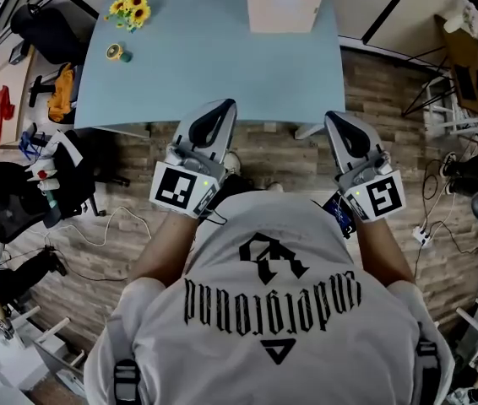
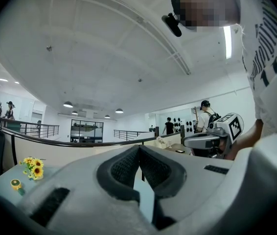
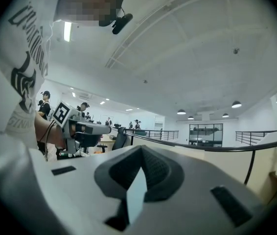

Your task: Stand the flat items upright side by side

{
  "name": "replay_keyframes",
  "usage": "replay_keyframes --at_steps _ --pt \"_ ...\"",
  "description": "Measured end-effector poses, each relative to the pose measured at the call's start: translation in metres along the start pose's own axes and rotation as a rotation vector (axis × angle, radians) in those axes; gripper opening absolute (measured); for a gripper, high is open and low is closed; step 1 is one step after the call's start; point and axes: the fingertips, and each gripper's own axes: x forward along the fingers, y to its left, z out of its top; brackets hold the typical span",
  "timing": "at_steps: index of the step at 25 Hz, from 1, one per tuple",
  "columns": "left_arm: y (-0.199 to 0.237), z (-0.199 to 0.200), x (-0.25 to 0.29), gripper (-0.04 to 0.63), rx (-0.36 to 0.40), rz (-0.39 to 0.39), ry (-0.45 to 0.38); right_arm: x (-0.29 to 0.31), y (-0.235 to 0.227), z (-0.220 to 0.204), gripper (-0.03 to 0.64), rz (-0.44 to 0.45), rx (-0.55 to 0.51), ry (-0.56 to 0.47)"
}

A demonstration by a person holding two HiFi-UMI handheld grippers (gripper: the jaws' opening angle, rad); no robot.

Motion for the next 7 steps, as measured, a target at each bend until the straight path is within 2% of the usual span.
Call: replay_keyframes --at_steps 7 --pt "-0.0089 0.0017 0.0000 0.000 0.001 -0.001 -0.002 -0.0091 -0.0003 0.0005 0.005 -0.006 0.005 -0.004"
